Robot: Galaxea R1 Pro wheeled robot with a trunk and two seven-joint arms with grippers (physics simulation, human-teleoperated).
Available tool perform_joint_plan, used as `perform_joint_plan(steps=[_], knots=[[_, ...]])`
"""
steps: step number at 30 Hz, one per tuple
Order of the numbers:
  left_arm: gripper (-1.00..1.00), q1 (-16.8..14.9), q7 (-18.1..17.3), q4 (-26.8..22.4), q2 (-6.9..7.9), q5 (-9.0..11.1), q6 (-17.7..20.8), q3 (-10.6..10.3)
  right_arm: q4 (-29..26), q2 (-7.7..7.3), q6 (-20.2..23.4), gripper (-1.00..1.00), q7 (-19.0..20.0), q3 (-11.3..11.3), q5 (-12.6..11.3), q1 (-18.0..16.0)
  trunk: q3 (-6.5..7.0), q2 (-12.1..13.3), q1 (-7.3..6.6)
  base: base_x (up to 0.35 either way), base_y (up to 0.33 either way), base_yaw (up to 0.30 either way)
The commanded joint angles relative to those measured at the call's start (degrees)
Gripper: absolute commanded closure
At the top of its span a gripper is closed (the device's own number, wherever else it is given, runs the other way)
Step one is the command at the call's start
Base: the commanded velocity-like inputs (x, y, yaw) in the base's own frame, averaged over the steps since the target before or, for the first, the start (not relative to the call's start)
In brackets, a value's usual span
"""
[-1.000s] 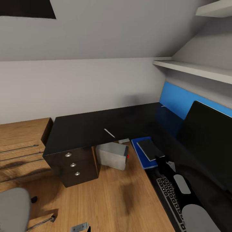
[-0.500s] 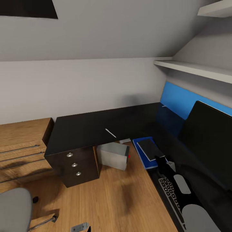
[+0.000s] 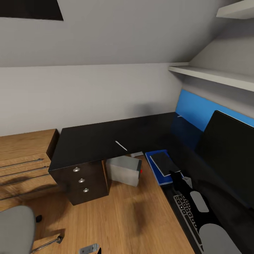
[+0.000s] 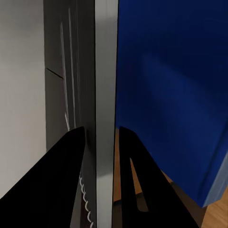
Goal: In the bedroom, organize the workspace by keeping the computer under the desk, ensuring the monitor is on the desk, placing the keyboard on the desk next to the monitor, placing the mouse on the desk next to the keyboard, moving the folder from the swivel chair onto the desk next to the mouse, stacking the notebook on top of the folder with the pen on top of the notebook, and positioning the swivel chair next to the desk.
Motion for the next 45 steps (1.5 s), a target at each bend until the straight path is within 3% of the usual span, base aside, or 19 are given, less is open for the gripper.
perform_joint_plan(steps=[1, 45], knots=[[-1.0, -0.04, 0.49, 0.02, 0.05, 0.47, -0.25, -0.47, 0.0, 0.04, 0.4, 1.0, 0.06, -0.22, -0.32, -0.05, -0.07, -0.05, 0.01, 0.0, 0.0, 0.0], [-1.0, -0.04, 0.49, -0.01, 0.03, 0.4, -0.42, -0.46, 0.0, -0.01, 0.3, 1.0, 0.13, -0.31, -0.23, -0.05, -0.07, -0.05, 0.01, 0.013, 0.0, 0.0]])
